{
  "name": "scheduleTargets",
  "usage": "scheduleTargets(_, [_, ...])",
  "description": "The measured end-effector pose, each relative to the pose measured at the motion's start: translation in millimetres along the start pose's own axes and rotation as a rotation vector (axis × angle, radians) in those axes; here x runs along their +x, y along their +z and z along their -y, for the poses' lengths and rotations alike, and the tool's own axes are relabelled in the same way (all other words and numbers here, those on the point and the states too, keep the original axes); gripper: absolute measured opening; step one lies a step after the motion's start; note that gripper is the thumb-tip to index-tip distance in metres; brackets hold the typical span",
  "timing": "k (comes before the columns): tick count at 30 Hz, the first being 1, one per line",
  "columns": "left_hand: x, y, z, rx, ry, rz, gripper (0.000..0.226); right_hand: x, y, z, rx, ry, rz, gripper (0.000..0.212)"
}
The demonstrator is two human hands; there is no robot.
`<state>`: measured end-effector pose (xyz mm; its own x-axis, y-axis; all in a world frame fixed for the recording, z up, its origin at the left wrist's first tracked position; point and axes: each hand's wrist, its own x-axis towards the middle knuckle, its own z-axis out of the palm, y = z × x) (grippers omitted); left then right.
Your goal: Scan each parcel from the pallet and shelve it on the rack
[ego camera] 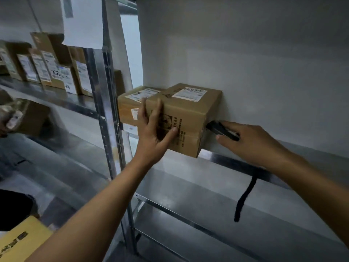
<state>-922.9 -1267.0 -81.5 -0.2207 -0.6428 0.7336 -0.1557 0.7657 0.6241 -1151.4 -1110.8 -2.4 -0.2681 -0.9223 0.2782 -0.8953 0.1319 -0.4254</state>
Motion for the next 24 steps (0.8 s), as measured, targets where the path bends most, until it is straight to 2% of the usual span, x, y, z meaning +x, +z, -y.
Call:
scheduleTargets(3, [-0.8, 5.0, 7.1, 0.026, 0.022, -0.019, 0.084, 2.8, 2.9, -3.4, -0.040, 0.022, -0.015, 0.051])
scheduleTargets(7, [-12.6, 8.5, -4.6, -0.001, -0.024, -0.102, 0.081, -12.1, 8.2, -5.1, 0.007, 0.024, -0.016, 0.047])
scheduleTargets(10, [-36.6, 13.7, -26.3, 0.000, 0.105, -0.210, 0.076, -35.4, 2.9, -7.9, -0.010, 0.023, -0.028, 0.050])
scheduleTargets(12, [-61.0, 25.2, -48.8, 0.023, 0.200, -0.204, 0.071, -61.6, -7.4, -15.7, -0.048, 0.052, -0.035, 0.051])
scheduleTargets(15, [-103.4, 56.0, -92.0, -0.074, 0.200, -0.032, 0.070, -116.3, -26.1, -33.2, -0.090, 0.110, -0.061, 0.049])
scheduleTargets(18, [-149.4, 96.0, -141.1, -0.141, 0.081, 0.299, 0.081, -190.3, -44.4, -58.0, -0.117, 0.213, -0.101, 0.051])
scheduleTargets(21, [-206.1, 138.2, -191.0, -0.185, 0.057, 0.577, 0.085, -288.9, -62.7, -96.0, -0.159, 0.372, -0.117, 0.056])
scheduleTargets(24, [-269.5, 176.2, -257.2, -0.243, 0.085, 0.763, 0.088, -408.9, -85.3, -136.4, -0.187, 0.586, -0.096, 0.058])
